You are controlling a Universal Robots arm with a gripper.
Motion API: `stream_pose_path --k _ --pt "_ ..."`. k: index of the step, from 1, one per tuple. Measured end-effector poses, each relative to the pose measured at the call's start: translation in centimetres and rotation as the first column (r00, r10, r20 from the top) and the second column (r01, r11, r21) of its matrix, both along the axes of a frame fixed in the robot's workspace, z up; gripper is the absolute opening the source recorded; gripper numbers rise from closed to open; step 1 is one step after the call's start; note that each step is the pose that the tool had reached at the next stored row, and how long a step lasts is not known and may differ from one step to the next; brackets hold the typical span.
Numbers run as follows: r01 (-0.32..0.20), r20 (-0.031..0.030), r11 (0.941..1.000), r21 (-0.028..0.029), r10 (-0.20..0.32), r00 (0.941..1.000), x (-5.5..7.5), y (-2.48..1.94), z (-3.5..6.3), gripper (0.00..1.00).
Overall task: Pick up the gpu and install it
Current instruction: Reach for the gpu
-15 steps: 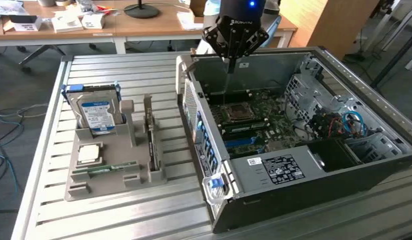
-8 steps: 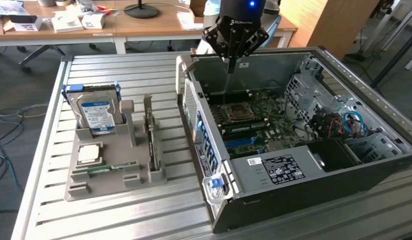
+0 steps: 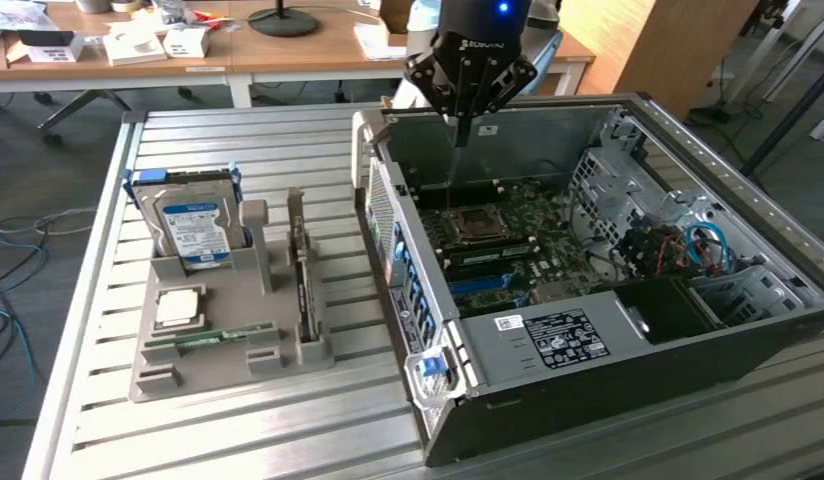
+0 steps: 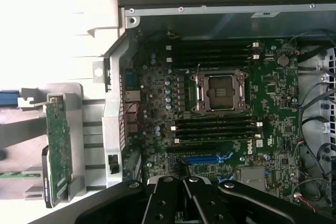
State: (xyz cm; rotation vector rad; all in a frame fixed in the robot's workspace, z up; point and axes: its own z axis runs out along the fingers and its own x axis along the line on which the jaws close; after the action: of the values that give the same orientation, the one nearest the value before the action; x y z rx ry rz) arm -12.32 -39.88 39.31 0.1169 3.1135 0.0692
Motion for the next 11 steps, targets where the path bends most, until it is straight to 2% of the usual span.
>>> stream_pose_path --k 11 --pt "0.0 -0.0002 1.0 -0.0002 0.0 1.0 -1.4 0.0 -0.03 0.11"
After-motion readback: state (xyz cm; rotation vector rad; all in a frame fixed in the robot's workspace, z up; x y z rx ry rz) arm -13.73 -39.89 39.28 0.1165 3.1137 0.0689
